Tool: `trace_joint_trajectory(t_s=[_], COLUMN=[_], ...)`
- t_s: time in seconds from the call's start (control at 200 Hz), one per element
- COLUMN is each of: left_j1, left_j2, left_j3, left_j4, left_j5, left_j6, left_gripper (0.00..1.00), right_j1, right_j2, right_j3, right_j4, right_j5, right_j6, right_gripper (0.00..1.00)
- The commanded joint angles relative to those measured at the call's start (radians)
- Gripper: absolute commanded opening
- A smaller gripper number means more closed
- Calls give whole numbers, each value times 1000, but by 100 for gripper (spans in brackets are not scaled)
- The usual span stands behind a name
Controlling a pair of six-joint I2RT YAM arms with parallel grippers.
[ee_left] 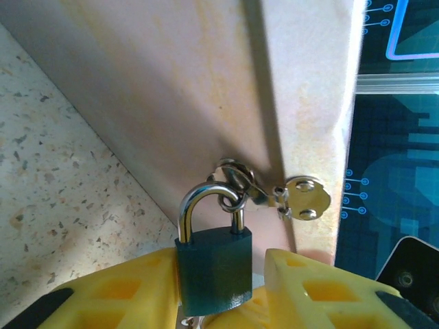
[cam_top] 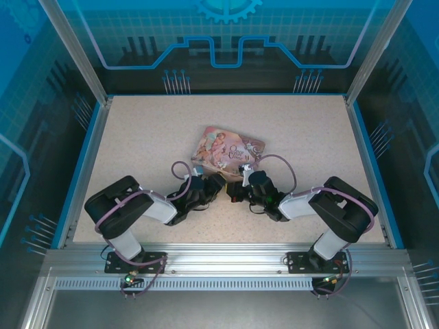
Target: Unlock the padlock with the key
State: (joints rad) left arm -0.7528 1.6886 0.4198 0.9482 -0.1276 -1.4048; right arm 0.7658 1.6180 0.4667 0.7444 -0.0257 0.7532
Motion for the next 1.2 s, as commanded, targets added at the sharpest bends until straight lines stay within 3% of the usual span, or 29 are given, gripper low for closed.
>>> trace_joint_trajectory(t_s=[0.0, 0.375, 0.515, 0.715, 0.805, 0.905, 1.196], left_j1=[0, 1, 1, 1, 0, 0, 1], left_j2=[9, -25, -43, -64, -71, -76, -91], left_j3=[15, 7, 1, -2, 0, 3, 5], left_j4=[87, 49, 38, 11, 2, -8, -28], left_j5=[-21, -42, -53, -59, -61, -61, -70], left_j6=[-7, 10, 17, 25, 30, 34, 43], left_gripper=[33, 7, 0, 0, 0, 9, 17], right_j1=[22, 22, 22, 23, 22, 22, 21], right_j2=[14, 21, 13, -12, -13, -4, 18], right_j3=[26, 26, 21, 11, 9, 11, 22], right_j4=[22, 32, 34, 21, 15, 21, 27], right_j5=[-10, -12, -9, 6, 9, 3, -5], right_j6=[6, 19, 19, 6, 4, 11, 27], right_gripper=[0, 0, 5, 14, 13, 12, 8])
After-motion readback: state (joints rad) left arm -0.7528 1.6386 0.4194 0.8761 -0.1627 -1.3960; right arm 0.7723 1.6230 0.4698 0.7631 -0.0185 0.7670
